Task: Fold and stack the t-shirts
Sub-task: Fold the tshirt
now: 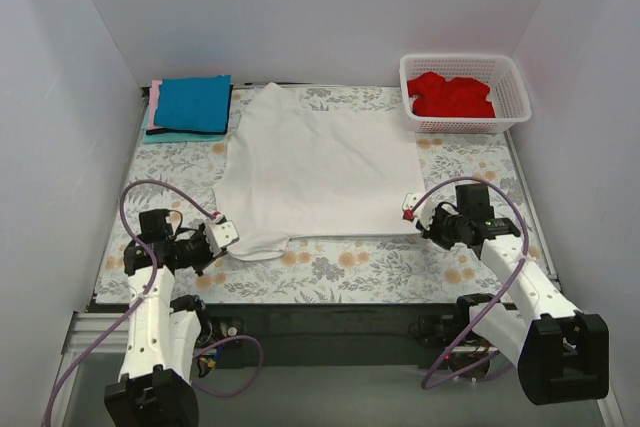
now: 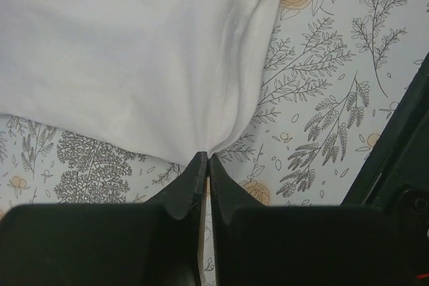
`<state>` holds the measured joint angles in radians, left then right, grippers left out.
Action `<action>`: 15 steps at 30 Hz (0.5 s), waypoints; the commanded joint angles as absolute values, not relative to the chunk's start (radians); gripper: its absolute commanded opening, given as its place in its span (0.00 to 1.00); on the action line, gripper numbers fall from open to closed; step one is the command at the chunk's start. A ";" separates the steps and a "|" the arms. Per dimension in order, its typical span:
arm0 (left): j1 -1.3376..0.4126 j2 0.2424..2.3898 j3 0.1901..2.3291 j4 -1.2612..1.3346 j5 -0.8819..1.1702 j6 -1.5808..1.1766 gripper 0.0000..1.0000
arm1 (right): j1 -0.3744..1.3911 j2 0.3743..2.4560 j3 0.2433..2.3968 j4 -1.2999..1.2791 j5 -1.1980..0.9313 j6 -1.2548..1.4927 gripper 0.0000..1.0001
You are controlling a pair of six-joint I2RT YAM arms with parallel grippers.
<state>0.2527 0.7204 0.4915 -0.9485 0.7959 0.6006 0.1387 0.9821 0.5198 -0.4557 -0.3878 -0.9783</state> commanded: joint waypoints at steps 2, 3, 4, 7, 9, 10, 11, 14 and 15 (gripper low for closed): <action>0.258 0.715 0.630 -1.176 0.770 0.733 0.00 | 0.140 0.917 0.546 -0.649 -0.367 -1.023 0.01; 0.258 0.727 0.670 -1.215 0.775 0.767 0.00 | 0.138 0.905 0.551 -0.660 -0.370 -1.029 0.01; 0.256 0.747 0.710 -1.235 0.784 0.790 0.00 | 0.138 0.907 0.572 -0.673 -0.374 -1.029 0.01; 0.256 0.863 0.814 -1.163 0.831 0.735 0.00 | 0.138 0.981 0.675 -0.672 -0.373 -1.009 0.01; 0.258 1.016 0.917 -1.070 0.870 0.636 0.00 | 0.137 1.093 0.747 -0.673 -0.367 -1.000 0.01; 0.252 1.129 0.964 -1.016 0.885 0.559 0.00 | 0.135 1.170 0.818 -0.672 -0.370 -1.000 0.01; 0.235 1.165 1.018 -0.967 0.884 0.526 0.00 | 0.133 1.221 0.865 -0.672 -0.377 -1.002 0.01; 0.181 1.337 1.124 -0.892 0.841 0.436 0.00 | 0.135 1.348 0.975 -0.681 -0.388 -0.989 0.01; 0.166 1.385 1.140 -0.873 0.830 0.410 0.00 | 0.133 1.373 1.023 -0.686 -0.387 -0.992 0.01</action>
<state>0.2188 1.2800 1.0504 -0.9997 0.8349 0.5404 0.1379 1.2858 0.8848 -0.6724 -0.3695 -0.9955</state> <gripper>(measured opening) 0.011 0.020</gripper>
